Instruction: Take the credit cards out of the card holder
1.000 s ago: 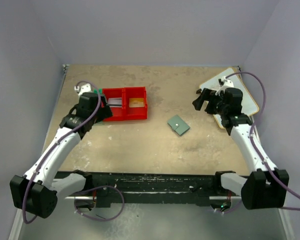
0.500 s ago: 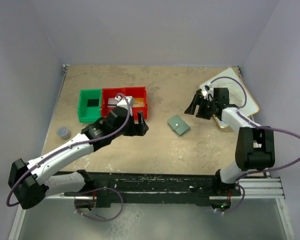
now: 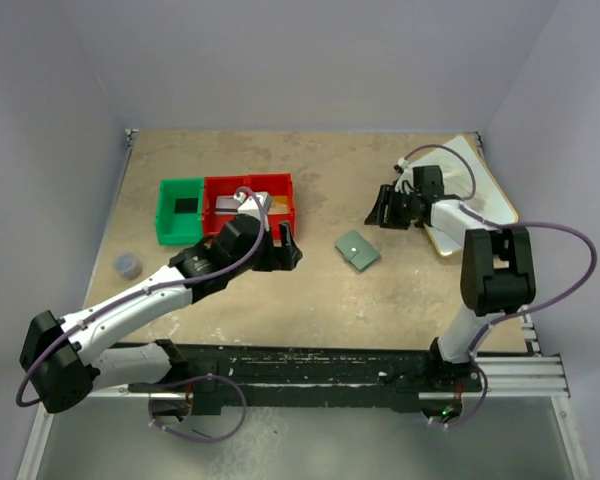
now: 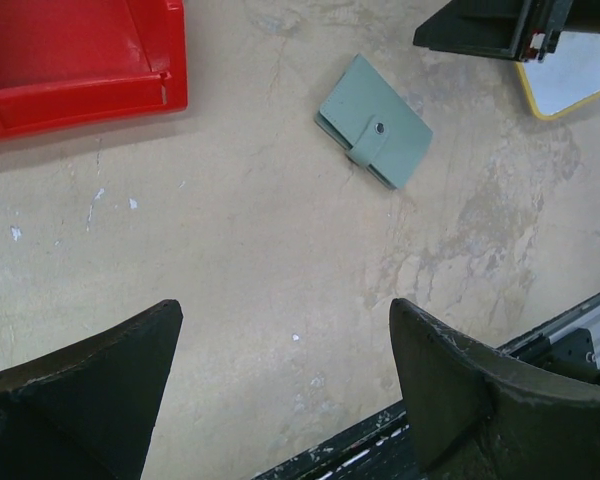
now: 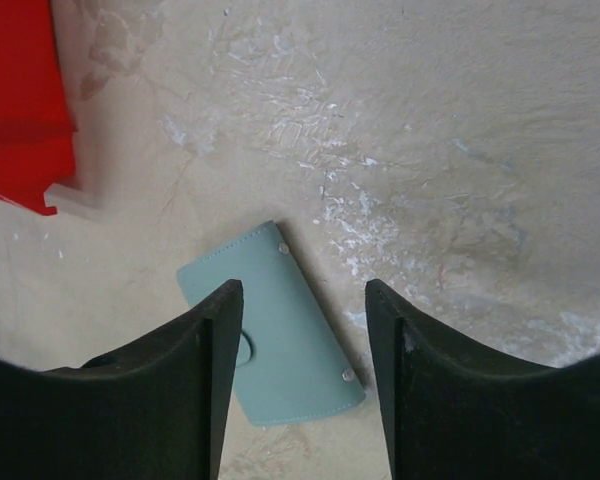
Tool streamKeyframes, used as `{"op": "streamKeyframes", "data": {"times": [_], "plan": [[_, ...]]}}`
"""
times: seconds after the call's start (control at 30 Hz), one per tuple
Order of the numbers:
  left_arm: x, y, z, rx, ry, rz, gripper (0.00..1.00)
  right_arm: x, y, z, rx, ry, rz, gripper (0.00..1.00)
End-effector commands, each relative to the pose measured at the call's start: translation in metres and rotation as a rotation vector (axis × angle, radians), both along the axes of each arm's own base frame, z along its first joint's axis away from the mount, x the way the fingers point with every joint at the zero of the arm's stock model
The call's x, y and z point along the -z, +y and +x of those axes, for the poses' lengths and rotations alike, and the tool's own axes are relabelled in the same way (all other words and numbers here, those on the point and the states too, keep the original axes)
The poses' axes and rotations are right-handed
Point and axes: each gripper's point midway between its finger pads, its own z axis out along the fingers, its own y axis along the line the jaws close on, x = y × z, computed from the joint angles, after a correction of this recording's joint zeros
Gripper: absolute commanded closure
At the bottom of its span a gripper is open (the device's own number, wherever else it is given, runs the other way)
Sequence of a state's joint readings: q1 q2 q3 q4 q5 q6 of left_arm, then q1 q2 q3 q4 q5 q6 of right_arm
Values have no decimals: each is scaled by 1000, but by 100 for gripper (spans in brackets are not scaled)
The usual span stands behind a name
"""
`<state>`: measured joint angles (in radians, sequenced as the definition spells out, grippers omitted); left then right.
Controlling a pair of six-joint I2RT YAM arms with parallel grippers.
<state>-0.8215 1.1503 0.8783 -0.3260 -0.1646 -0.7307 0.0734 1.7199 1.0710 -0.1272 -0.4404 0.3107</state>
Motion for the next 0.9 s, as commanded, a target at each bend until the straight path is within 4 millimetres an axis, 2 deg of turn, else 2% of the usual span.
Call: {"op": "streamKeyframes", "data": {"times": [0.0,0.07,0.13,0.23,0.4,0.53,0.6,0.8,0.87], "plan": [[-11,2,3,-45,-34,-47,18,18,30,-11,-156,56,-22,47],[-9,4,3,-51,-30,-36,18,33,36,-19,-169,87,-55,49],[-5,8,5,-73,-23,-20,18,47,31,-23,-132,104,-120,64],[2,15,6,-115,-3,9,17,57,37,-36,-156,103,-234,65],[23,12,4,-124,50,25,17,43,79,-77,-155,68,3,72],[49,-4,0,-72,134,39,23,32,106,-109,-76,67,209,73],[58,-17,-2,-8,150,45,32,28,113,-120,-73,52,265,73],[67,-49,-3,213,72,229,42,40,119,-132,-117,86,298,72],[69,-63,-6,294,43,262,42,43,119,-133,-107,92,311,71]]}}
